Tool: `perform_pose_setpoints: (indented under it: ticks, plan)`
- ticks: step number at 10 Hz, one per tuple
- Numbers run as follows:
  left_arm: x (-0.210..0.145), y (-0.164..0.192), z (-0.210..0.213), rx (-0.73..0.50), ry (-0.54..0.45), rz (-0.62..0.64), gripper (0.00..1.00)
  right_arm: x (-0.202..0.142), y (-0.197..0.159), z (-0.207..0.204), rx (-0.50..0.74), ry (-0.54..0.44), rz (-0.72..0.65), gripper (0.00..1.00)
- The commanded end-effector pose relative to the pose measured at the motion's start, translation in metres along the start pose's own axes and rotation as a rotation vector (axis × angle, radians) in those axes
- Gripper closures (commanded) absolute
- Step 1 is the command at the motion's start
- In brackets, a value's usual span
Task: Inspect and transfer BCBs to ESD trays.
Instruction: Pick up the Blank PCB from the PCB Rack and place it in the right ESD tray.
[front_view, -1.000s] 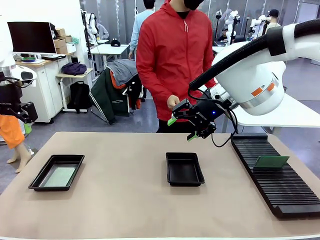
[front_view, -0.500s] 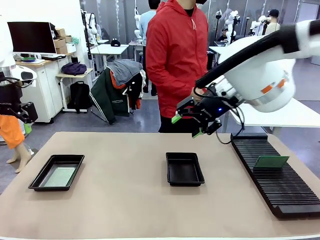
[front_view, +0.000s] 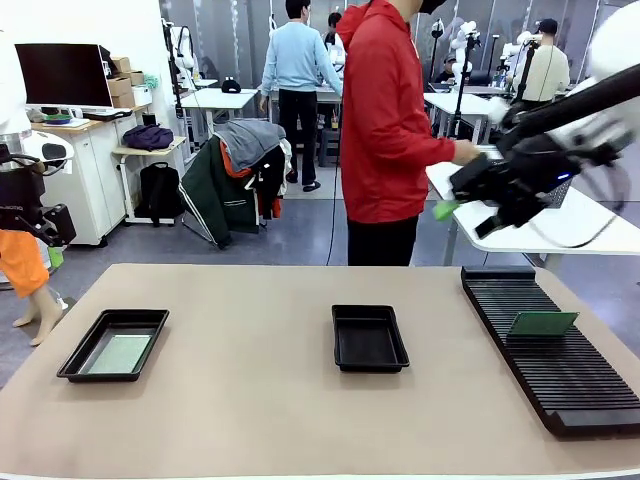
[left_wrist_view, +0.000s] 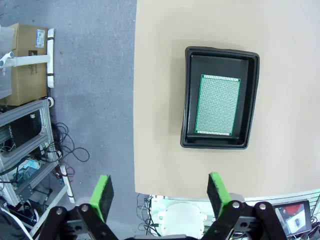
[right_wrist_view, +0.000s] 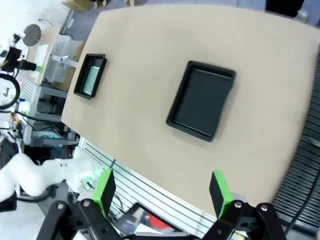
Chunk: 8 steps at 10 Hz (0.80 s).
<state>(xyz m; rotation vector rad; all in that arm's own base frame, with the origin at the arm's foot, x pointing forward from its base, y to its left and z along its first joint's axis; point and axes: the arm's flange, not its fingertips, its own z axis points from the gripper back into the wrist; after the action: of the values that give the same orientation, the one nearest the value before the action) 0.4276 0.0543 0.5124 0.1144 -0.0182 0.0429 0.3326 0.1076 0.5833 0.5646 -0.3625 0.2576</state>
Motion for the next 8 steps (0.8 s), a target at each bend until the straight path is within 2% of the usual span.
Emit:
perform_pose_setpoints:
  ticks: [1,5,8]
  plan:
    - [-0.001,0.0,-0.001,0.005,0.001,-0.001,0.0,0.001,-0.025,0.047,-0.046,-0.006,0.147,0.0]
    - [-0.001,0.0,-0.001,0.005,0.001,-0.001,0.0,0.002,-0.058,0.13,-0.147,0.067,0.486,0.0]
    - [-0.001,0.0,-0.001,0.005,0.001,-0.001,0.0,0.001,-0.071,0.163,-0.203,0.171,0.753,0.0]
